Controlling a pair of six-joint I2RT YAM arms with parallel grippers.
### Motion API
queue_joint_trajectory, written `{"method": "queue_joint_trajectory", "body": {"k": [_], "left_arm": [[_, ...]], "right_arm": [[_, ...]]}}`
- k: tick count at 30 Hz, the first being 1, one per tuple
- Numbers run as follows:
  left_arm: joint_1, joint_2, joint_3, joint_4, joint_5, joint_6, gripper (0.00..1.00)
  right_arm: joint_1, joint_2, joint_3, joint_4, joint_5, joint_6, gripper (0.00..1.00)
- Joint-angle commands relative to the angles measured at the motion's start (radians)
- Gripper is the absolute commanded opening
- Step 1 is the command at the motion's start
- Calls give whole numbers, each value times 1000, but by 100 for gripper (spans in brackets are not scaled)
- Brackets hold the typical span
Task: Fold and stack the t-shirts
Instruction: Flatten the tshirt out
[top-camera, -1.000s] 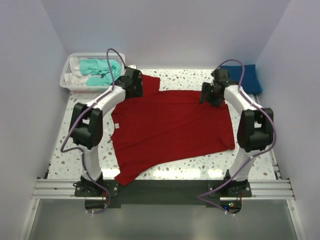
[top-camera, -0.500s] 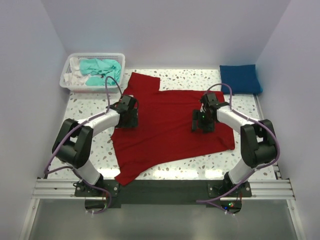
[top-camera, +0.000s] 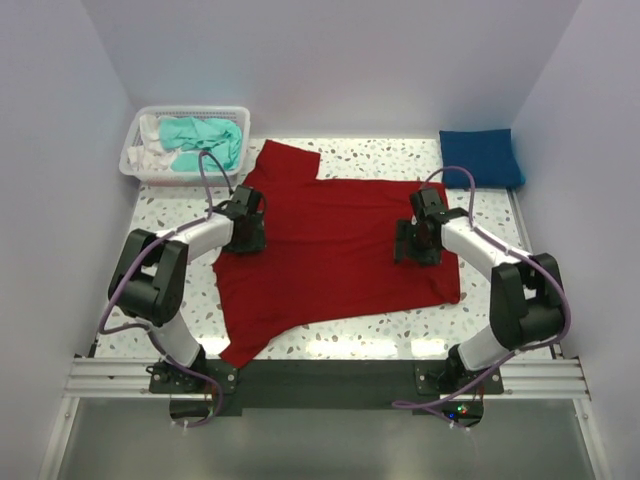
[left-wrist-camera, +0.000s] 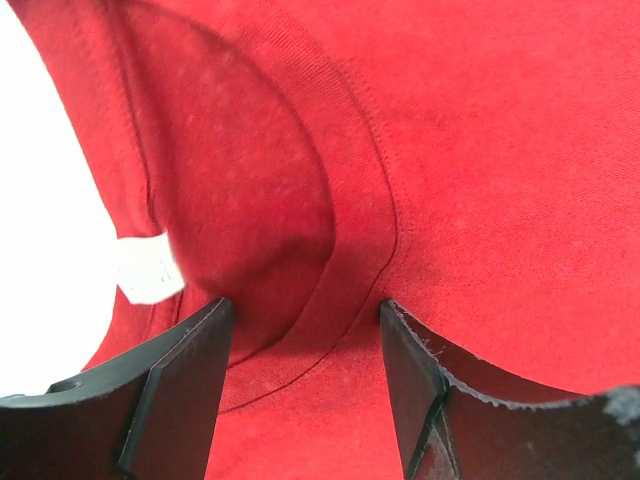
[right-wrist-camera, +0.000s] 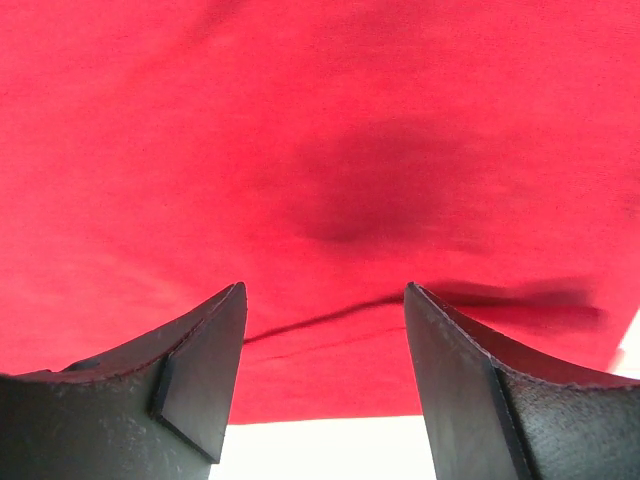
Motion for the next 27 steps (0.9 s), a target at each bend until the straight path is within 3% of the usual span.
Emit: {"method": "queue_joint_trajectory", "body": {"k": [1,13,21,27], "left_arm": [[21,30,8,-25,-90,30,66],[-57,-123,-45,66,-136,108,73],[-68,-179,-47,98,-89,133,75],[-68,-183,-41,98,-80,130,75]], "right_arm": [[-25,-58,-27,-55,122,29,68],[-68,-121,-26,-202,347,83,63],[-192,-134,-64,-149,229,40,60],[-214,-115,-73,-86,148,12,57]]}}
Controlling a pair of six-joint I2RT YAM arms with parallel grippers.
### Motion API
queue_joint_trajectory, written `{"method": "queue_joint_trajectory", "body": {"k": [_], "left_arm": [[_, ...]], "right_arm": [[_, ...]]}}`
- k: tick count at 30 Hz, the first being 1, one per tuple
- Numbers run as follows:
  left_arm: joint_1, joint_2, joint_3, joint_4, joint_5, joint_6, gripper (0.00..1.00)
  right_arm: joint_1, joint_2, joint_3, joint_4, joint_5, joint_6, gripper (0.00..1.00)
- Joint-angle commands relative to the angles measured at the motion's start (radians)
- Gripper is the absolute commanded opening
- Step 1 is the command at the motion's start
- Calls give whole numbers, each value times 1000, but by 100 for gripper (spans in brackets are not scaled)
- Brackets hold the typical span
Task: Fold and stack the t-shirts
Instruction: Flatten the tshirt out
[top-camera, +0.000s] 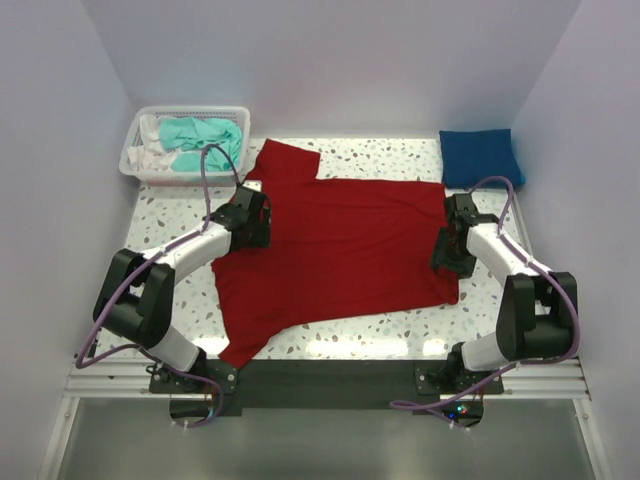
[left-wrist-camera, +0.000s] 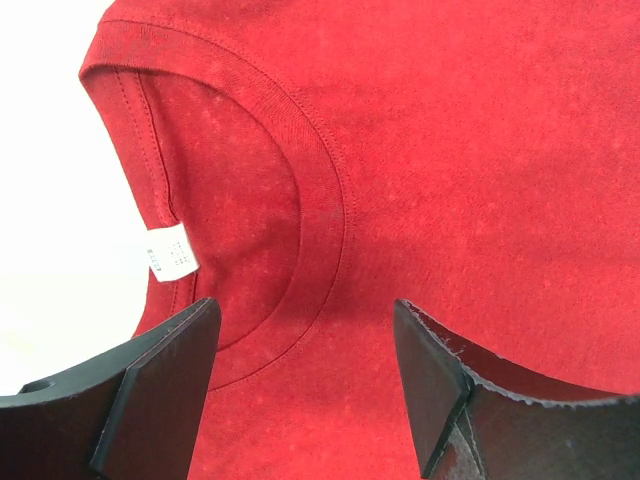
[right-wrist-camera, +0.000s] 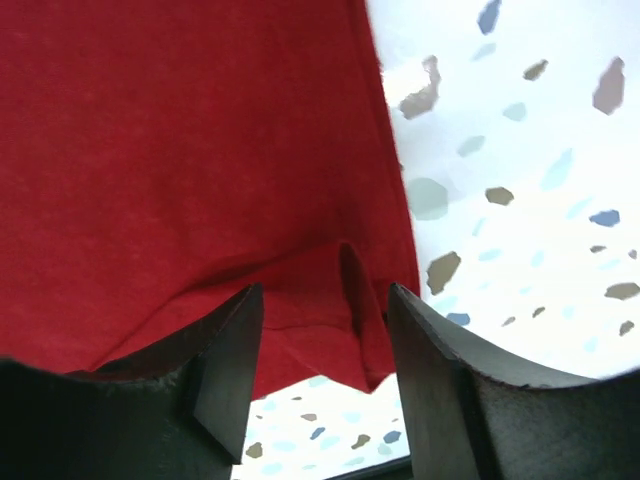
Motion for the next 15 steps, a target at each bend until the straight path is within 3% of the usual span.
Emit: {"method": "queue_joint_trajectory", "body": {"k": [1,6,15], "left_arm": [[2,-33,9,43,7,16,75],[2,-35,6,41,10,14,75],[2,-27,12,41,13,16,75]], "right_arm": [[-3,-2,-10,64,-66,-21,56],[-23,18,-27,101,-106,-18,51],[-35,-14,-61,83,-115,-20,29]]}}
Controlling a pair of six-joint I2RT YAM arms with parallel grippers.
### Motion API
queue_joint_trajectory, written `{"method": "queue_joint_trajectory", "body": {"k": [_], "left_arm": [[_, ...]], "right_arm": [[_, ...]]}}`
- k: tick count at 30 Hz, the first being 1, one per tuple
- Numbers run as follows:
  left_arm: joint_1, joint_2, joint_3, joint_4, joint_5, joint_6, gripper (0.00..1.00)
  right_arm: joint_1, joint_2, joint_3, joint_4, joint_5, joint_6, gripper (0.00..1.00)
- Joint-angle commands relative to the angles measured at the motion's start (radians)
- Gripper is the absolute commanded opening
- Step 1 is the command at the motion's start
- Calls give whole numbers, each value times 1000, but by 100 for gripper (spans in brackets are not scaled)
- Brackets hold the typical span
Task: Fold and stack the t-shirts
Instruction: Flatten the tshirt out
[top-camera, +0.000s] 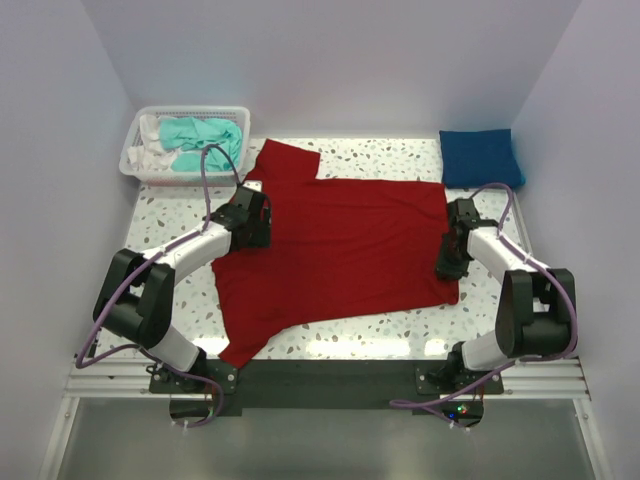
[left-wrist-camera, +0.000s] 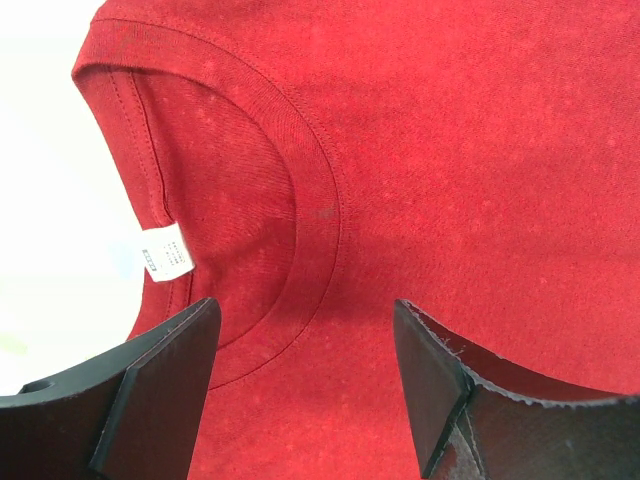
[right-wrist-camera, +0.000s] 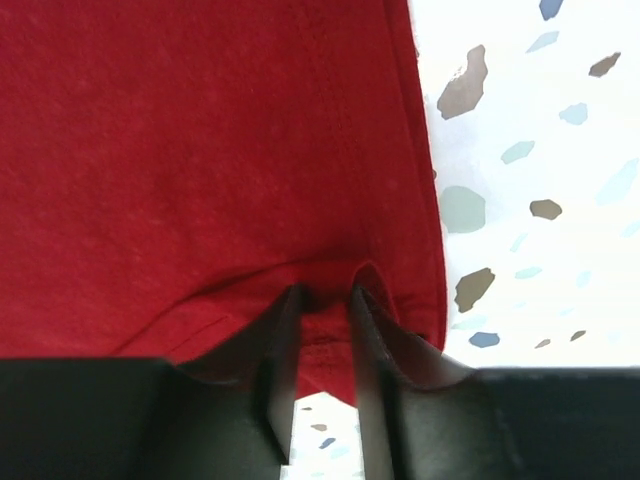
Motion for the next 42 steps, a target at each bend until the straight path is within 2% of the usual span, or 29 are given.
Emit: {"method": "queue_joint_trajectory", "body": {"k": [1,5,20,33,42], "left_arm": [[2,-27,10,41,3,16,75],[2,-23,13,41,3,16,75],[2,5,24,19,-32,17,75],[4,23,29,1,-61,17,75],[4,23,32,-5,-63,14,75]], "right_arm": [[-4,-41,-12,-8,-14,-4,21],[-4,-104,-25,-57,-9,2,0],[-2,-431,-33,-393,-73,105,0],[-2,-598,-28,-634,-81,104,16],[-2,-609,40,-689,-14,108,44]]}}
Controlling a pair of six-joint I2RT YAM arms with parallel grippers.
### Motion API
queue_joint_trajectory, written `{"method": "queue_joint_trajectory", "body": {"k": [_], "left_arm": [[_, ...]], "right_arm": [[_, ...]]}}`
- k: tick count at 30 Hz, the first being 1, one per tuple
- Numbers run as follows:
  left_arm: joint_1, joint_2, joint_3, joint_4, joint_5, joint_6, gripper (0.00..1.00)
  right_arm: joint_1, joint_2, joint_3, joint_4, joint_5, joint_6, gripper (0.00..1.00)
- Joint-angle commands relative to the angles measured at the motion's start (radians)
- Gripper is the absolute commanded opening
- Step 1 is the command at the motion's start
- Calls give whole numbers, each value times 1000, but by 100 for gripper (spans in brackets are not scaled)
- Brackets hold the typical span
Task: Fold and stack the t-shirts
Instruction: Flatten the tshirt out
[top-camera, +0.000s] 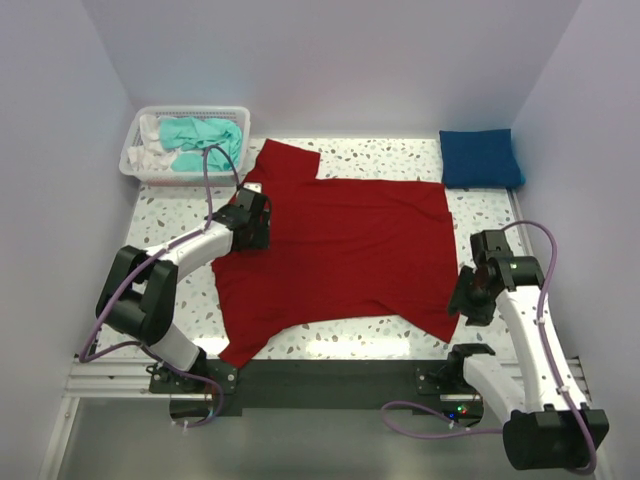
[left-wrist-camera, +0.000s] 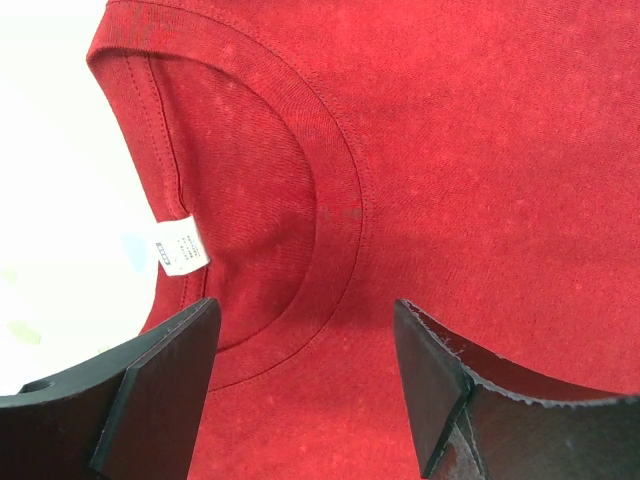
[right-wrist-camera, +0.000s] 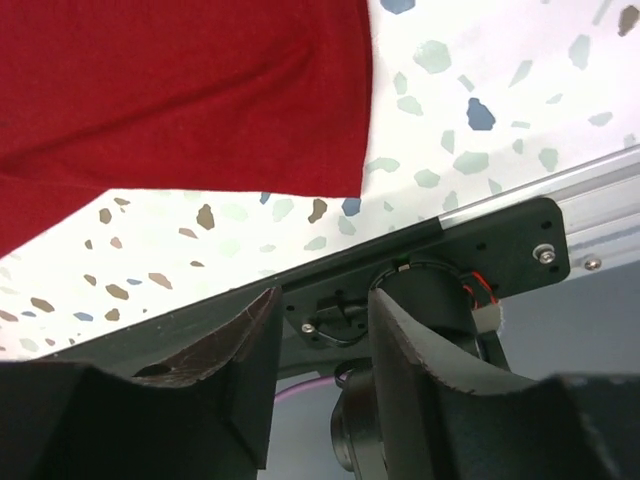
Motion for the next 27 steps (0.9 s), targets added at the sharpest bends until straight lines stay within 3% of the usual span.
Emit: {"method": "queue_joint_trajectory", "body": {"k": [1,6,17,22,27], "left_arm": [[4,0,31,9,-27,14,75],[4,-3,31,9,-25,14,75],[8,-38,7,-20,-28,-30,75],[21,-91,-13,-80,-21,-93,75],[50,-123,-82,-78,5,-142,74]], "right_arm": [[-2,-19,65,-23,40,6,46],[-2,45,85,118,-67,-11,54],[30,334,85,511,-308,-53,56],[203,472,117,571,-267,-119,56],[231,550,97,683,-244,-115,56]]}}
